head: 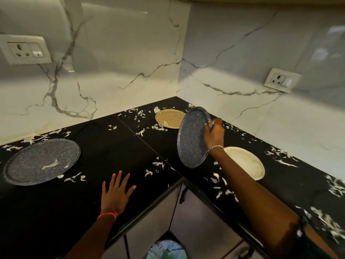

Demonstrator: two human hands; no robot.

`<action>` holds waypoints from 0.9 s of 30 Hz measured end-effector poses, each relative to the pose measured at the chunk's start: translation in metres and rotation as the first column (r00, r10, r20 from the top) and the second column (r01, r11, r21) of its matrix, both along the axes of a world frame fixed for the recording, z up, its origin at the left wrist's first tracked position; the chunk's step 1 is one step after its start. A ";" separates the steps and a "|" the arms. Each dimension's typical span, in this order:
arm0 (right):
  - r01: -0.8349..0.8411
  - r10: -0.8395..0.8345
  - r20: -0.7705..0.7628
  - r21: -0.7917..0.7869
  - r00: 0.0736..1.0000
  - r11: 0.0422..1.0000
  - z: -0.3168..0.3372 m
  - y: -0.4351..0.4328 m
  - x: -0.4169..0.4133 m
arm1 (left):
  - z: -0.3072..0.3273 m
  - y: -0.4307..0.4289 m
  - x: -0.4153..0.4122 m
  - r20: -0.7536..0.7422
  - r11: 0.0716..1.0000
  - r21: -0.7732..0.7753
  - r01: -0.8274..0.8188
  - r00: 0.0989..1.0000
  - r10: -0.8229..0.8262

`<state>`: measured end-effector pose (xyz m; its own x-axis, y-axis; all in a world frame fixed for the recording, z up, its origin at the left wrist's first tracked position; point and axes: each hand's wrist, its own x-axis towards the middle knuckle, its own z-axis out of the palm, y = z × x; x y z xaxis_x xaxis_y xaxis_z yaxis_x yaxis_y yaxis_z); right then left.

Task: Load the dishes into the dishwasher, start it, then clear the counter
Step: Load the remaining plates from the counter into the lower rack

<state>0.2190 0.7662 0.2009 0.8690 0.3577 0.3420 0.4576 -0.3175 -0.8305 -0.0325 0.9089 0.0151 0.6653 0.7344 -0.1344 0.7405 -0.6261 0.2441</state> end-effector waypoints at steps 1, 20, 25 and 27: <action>0.082 -0.079 -0.055 0.060 0.995 0.995 0.001 -0.016 -0.002 | -0.001 -0.010 -0.003 0.008 1.000 0.020 -0.017 1.000 0.017; 0.531 -0.270 -0.863 -0.003 0.426 0.848 -0.088 -0.323 -0.259 | -0.025 -0.168 -0.176 0.166 0.879 -0.071 0.472 0.874 -0.456; 0.583 -0.424 -0.839 -0.164 0.342 0.796 -0.108 -0.393 -0.334 | -0.048 -0.235 -0.176 0.097 0.740 -0.233 0.631 0.772 -0.628; 0.634 -0.495 -0.809 -0.207 0.318 0.745 -0.115 -0.422 -0.358 | -0.063 -0.267 -0.173 0.073 0.663 -0.190 0.724 0.684 -0.726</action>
<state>-0.1394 0.3443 0.0858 0.7441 -0.3168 -0.5882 -0.6412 -0.0917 -0.7618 -0.2057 0.6418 -0.0478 0.9746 -0.0207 -0.2230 0.0749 -0.9082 0.4118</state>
